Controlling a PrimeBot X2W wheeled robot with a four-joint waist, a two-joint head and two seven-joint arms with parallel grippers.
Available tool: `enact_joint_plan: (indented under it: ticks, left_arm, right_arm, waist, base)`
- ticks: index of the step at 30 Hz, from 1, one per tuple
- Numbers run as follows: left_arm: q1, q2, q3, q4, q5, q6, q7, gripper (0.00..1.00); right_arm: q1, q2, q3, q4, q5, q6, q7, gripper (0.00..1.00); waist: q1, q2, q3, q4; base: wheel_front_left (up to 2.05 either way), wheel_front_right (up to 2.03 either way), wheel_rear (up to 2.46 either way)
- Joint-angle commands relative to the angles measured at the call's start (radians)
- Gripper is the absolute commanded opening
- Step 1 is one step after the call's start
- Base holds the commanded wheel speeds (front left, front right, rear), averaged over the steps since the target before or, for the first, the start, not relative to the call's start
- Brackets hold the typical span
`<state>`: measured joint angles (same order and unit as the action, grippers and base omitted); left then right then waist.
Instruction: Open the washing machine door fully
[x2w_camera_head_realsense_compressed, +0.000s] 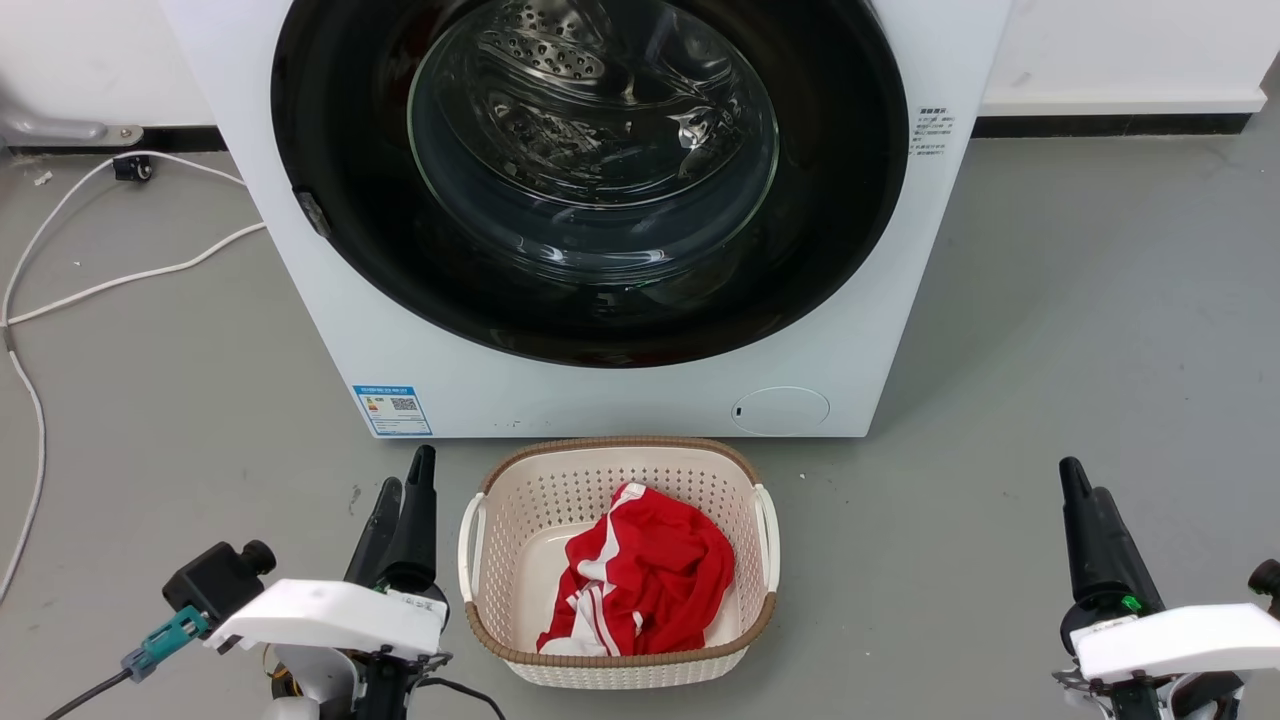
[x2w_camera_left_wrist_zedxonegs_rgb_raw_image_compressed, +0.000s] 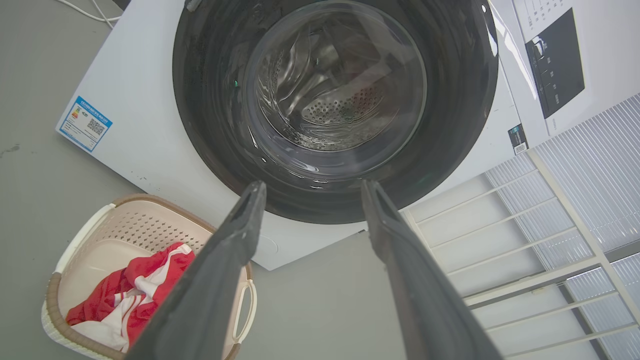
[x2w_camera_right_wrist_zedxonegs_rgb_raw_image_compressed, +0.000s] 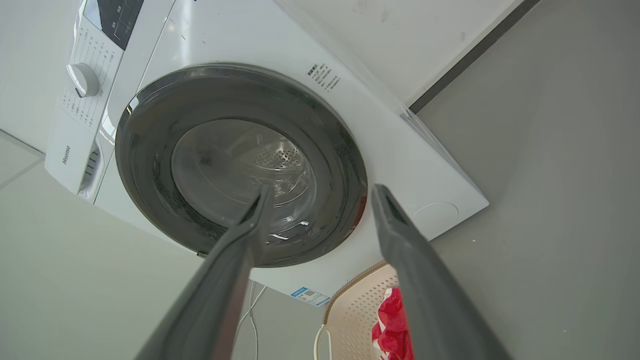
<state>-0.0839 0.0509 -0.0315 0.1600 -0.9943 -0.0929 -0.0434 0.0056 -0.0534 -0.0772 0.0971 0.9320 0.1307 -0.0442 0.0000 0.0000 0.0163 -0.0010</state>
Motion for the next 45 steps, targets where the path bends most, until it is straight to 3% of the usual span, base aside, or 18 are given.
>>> enact_joint_plan:
  ticks: [1, 22, 45]
  left_arm:
    - [-0.024, 0.003, -0.010, -0.014, 0.049, 0.007, -0.012, 1.00]
    - [-0.022, 0.002, -0.065, -0.006, 0.359, 0.035, -0.079, 1.00]
    - [-0.008, 0.001, -0.104, -0.009, 0.605, 0.091, -0.139, 1.00]
  right_arm:
    - [-0.004, -0.002, 0.005, -0.022, -0.053, 0.000, -0.012, 1.00]
    - [0.031, 0.000, 0.026, -0.052, -0.384, 0.000, -0.067, 1.00]
    - [0.073, 0.002, 0.044, -0.097, -0.653, 0.000, -0.080, 1.00]
  waist:
    - [0.0000, 0.0000, 0.000, 0.000]
    - [0.0000, 0.0000, 0.000, 0.004]
    - [0.0000, 0.0000, -0.004, 0.010]
  base:
    - [0.00, 0.00, 0.00]
    - [0.00, 0.00, 0.00]
    - [0.00, 0.00, 0.00]
